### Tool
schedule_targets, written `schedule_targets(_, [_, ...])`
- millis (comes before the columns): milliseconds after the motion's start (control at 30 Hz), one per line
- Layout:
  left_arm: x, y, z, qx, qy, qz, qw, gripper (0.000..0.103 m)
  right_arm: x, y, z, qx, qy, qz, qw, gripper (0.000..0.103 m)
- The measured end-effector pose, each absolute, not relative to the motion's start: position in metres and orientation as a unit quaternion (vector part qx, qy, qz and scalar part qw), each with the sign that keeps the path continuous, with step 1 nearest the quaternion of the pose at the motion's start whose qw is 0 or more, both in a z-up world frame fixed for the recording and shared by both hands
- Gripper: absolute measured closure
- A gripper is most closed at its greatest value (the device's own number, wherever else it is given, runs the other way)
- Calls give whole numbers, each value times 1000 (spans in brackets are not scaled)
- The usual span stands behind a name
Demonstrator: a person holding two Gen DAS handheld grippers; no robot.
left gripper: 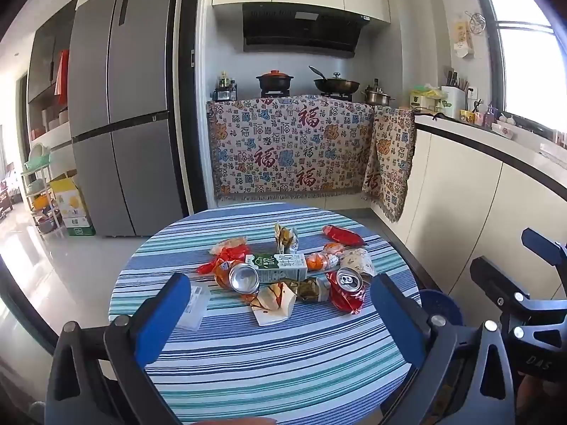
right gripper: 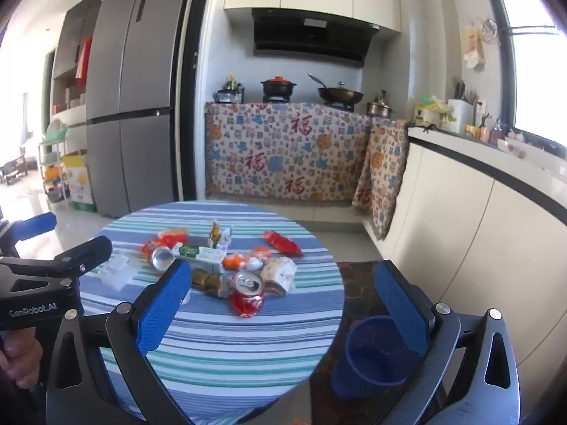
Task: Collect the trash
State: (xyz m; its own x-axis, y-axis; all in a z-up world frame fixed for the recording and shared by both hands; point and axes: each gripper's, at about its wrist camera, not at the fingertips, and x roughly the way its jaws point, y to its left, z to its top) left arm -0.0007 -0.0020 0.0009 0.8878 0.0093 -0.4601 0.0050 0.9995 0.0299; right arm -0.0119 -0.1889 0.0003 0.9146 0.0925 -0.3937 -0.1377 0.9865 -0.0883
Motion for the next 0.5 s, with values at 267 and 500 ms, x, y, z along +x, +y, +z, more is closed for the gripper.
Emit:
schedule_targets(267, [1, 4, -6, -8, 245, -3, 969, 0, -8, -186, 0, -52, 195, 55, 978, 0])
schedule_targets(500, [-1, 4, -2, -5, 247, -4, 969, 0, -19, -191, 5, -48, 186, 54, 980, 0])
